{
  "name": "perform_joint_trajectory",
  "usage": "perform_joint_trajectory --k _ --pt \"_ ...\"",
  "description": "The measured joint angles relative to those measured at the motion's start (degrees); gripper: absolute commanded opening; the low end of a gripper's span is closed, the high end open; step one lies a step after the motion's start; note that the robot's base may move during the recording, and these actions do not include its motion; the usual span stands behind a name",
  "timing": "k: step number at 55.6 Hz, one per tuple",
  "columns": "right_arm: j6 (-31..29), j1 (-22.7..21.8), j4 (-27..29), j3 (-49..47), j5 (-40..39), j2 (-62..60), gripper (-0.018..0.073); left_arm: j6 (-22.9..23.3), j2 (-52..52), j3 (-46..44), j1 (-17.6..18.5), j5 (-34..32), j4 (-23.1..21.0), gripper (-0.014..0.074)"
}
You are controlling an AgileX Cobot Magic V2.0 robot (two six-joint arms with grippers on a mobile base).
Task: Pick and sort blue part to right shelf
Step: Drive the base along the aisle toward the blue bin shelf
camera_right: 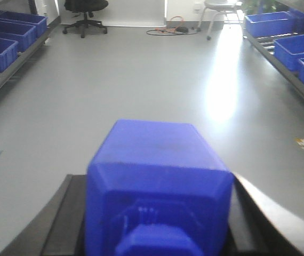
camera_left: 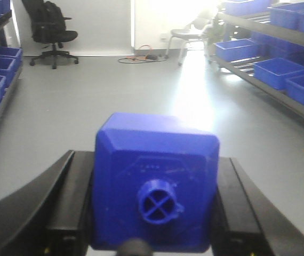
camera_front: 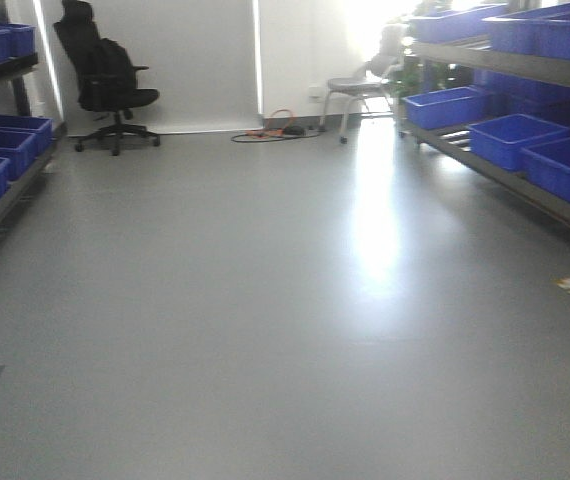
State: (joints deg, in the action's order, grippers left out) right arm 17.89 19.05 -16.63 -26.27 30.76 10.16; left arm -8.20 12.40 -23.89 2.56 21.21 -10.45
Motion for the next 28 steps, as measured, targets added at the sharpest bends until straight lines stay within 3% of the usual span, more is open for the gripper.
perform_joint_trajectory --k 28 --pt "0.0 0.0 0.0 0.0 0.0 0.0 0.0165 0.0 0.0 0.0 0.0 0.0 0.0 0.0230"
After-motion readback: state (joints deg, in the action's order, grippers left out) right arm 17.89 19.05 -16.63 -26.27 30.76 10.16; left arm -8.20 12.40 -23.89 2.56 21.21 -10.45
